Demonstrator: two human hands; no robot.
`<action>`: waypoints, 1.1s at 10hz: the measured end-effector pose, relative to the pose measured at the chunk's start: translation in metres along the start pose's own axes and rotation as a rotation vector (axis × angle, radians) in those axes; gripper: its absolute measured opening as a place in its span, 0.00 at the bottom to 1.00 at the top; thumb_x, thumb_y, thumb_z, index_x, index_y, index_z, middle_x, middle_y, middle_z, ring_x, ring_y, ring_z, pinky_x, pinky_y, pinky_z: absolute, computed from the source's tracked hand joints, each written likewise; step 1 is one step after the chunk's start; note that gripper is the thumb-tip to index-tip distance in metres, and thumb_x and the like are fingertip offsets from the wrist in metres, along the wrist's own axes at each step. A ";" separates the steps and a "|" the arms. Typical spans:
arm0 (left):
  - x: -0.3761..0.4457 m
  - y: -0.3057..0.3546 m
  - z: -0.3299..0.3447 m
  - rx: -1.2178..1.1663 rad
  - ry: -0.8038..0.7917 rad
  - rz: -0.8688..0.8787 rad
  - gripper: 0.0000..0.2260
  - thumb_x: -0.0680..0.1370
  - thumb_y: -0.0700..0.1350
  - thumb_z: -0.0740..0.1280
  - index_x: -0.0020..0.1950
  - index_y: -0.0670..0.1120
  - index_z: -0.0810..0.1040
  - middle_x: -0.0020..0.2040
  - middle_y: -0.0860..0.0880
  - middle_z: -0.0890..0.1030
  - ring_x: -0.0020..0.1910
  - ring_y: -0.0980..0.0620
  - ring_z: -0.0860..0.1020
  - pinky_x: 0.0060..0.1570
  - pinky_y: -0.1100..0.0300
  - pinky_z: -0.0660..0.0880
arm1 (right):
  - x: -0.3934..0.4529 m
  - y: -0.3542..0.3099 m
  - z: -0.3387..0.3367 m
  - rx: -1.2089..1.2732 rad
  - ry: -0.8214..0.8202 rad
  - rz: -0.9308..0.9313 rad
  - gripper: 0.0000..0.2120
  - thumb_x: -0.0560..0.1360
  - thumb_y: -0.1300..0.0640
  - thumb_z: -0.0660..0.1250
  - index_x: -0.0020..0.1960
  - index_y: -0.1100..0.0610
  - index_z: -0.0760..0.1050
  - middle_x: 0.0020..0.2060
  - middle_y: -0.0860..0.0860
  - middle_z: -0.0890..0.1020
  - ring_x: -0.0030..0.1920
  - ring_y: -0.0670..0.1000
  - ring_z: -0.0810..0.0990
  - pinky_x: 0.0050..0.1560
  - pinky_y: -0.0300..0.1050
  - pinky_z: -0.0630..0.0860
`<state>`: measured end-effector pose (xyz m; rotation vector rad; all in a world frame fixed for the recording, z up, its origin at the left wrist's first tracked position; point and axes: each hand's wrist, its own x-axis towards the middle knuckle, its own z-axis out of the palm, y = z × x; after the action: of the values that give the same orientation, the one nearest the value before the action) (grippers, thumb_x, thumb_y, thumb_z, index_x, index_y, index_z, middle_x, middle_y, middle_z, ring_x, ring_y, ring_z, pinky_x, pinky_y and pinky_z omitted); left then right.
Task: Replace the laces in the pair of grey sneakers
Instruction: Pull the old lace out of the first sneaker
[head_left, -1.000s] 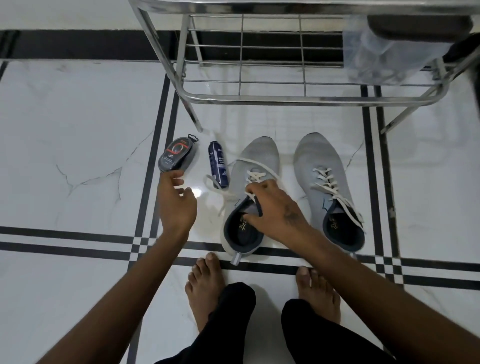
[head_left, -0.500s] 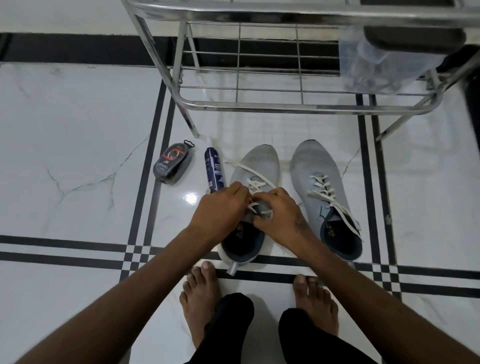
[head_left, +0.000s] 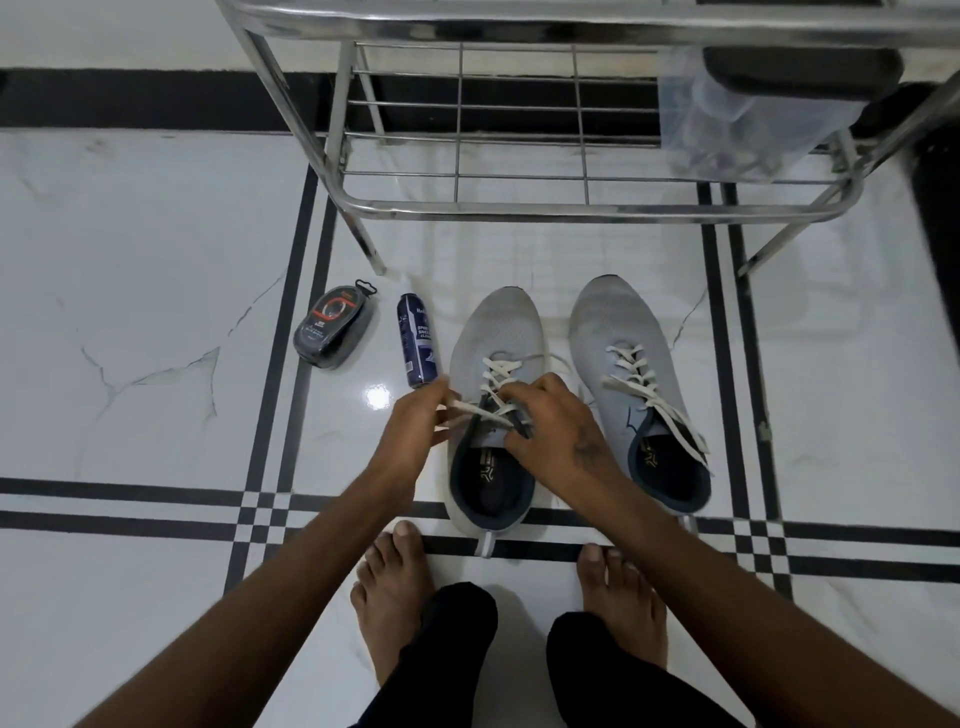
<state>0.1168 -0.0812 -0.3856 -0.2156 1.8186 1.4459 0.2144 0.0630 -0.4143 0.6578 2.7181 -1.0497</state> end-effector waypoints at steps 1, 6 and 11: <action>0.003 0.003 -0.013 1.334 -0.044 0.626 0.21 0.77 0.63 0.66 0.45 0.45 0.81 0.52 0.49 0.78 0.53 0.51 0.75 0.56 0.51 0.70 | 0.000 -0.002 0.000 -0.021 0.001 -0.005 0.21 0.73 0.53 0.74 0.64 0.48 0.77 0.50 0.46 0.68 0.53 0.51 0.76 0.51 0.38 0.69; 0.008 0.021 -0.043 0.774 -0.156 0.724 0.11 0.79 0.54 0.66 0.46 0.50 0.85 0.39 0.54 0.84 0.38 0.54 0.81 0.37 0.59 0.75 | 0.004 0.004 0.003 -0.110 -0.035 -0.060 0.20 0.73 0.55 0.71 0.64 0.51 0.74 0.55 0.51 0.72 0.52 0.53 0.77 0.48 0.38 0.67; 0.001 0.008 0.004 1.409 -0.147 0.919 0.12 0.78 0.53 0.68 0.58 0.50 0.81 0.53 0.50 0.81 0.49 0.48 0.81 0.40 0.58 0.71 | 0.013 0.012 0.002 -0.146 -0.105 -0.080 0.21 0.72 0.50 0.74 0.63 0.50 0.74 0.52 0.48 0.70 0.52 0.52 0.77 0.47 0.40 0.67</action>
<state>0.1137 -0.0744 -0.3809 1.5042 2.4429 0.2824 0.2082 0.0747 -0.4268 0.4606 2.7168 -0.8650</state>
